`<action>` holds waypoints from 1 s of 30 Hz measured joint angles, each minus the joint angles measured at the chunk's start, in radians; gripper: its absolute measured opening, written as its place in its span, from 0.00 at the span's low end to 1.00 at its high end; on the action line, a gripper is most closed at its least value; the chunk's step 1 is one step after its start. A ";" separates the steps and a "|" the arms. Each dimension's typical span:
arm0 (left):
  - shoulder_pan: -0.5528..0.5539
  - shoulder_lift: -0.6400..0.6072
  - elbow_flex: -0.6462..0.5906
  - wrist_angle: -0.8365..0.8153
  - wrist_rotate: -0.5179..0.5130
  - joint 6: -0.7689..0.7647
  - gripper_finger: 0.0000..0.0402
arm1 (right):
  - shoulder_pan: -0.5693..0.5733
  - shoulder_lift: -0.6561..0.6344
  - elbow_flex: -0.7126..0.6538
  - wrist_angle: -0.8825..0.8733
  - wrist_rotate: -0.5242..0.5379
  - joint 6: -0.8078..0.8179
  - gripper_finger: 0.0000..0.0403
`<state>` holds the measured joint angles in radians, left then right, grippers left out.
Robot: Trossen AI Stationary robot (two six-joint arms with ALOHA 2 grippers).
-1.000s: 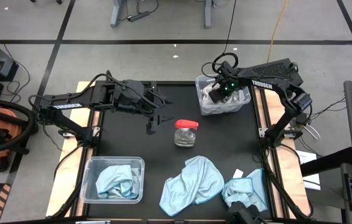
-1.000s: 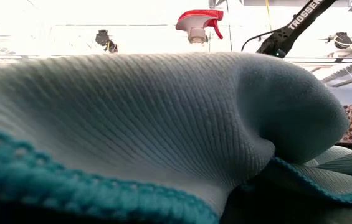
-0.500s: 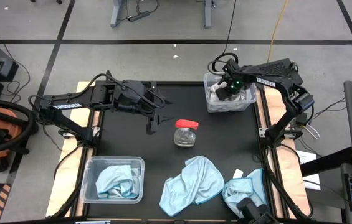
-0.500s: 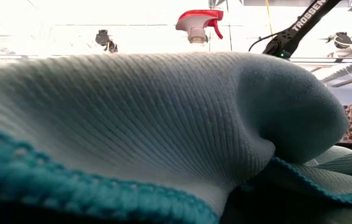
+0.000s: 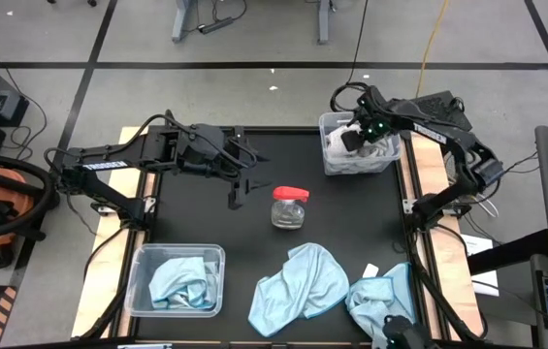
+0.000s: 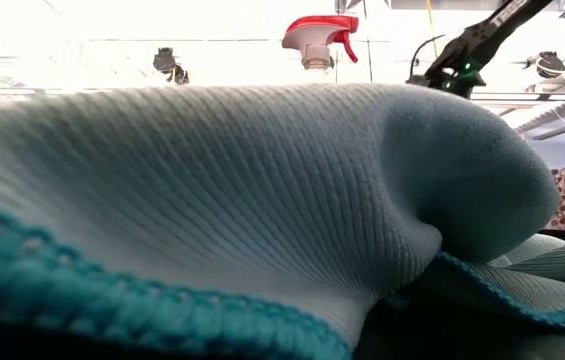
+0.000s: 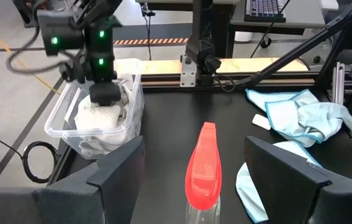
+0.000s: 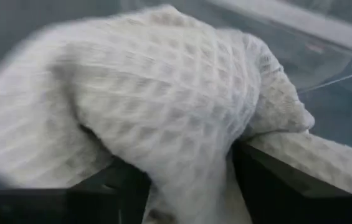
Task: Sort microfiber towel by color & place in baskets
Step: Put the gray towel into the top transparent bin, then put the blue towel into the bottom transparent bin
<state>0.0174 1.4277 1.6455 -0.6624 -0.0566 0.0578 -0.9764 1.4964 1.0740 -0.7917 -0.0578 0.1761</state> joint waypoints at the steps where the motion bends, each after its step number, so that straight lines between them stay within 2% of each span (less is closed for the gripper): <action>1: 0.000 0.000 0.000 0.000 0.000 0.000 0.69 | 0.000 -0.020 0.000 -0.002 -0.015 0.000 0.53; 7: 0.000 0.000 0.000 0.001 0.003 -0.022 0.69 | 0.000 -0.158 0.000 -0.005 -0.048 0.011 0.60; 15: -0.021 0.000 0.000 0.022 0.100 -0.035 0.69 | 0.000 -0.353 0.000 -0.004 -0.069 0.017 0.60; 21: -0.082 0.000 0.000 0.026 0.107 0.001 0.69 | 0.001 -0.473 0.000 0.005 -0.179 0.005 0.60; 30: -0.203 0.013 0.000 0.074 0.104 0.005 0.69 | 0.003 -0.599 0.000 0.006 -0.398 -0.004 0.60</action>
<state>-0.1854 1.4412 1.6455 -0.5880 0.0476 0.0624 -0.9737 0.8978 1.0744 -0.7855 -0.4555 0.1719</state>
